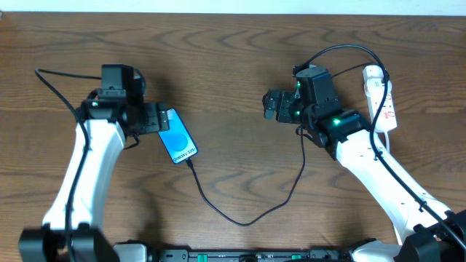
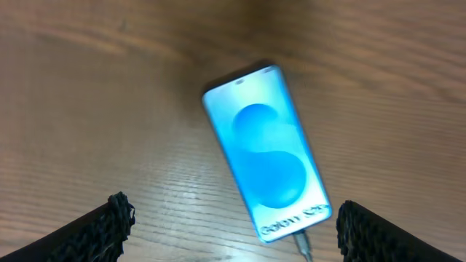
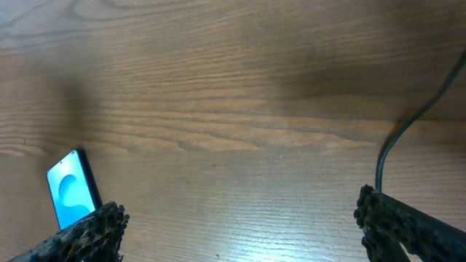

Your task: Plug charger to phone and switch on socket

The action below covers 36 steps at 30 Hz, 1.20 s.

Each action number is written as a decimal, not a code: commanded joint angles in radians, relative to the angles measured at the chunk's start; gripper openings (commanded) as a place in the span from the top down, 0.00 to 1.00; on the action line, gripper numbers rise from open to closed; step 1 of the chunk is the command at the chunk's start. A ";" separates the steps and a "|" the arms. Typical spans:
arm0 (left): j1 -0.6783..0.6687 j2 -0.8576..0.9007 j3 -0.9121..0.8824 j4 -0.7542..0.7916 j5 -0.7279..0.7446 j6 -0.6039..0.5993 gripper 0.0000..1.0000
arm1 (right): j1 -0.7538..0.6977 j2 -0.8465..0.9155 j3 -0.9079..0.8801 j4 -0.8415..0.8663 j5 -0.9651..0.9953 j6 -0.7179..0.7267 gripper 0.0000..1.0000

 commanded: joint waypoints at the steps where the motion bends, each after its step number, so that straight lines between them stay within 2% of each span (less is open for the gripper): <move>1: -0.046 -0.087 0.021 -0.002 -0.057 0.030 0.09 | -0.002 -0.008 0.003 -0.006 0.016 -0.010 0.01; 11: -0.052 -0.126 0.019 -0.006 -0.057 0.030 0.09 | -0.002 -0.008 0.003 -0.074 0.016 -0.010 0.01; 36: -0.052 -0.126 0.019 -0.018 -0.057 0.030 0.09 | -0.002 -0.008 0.003 -0.077 0.016 -0.010 0.01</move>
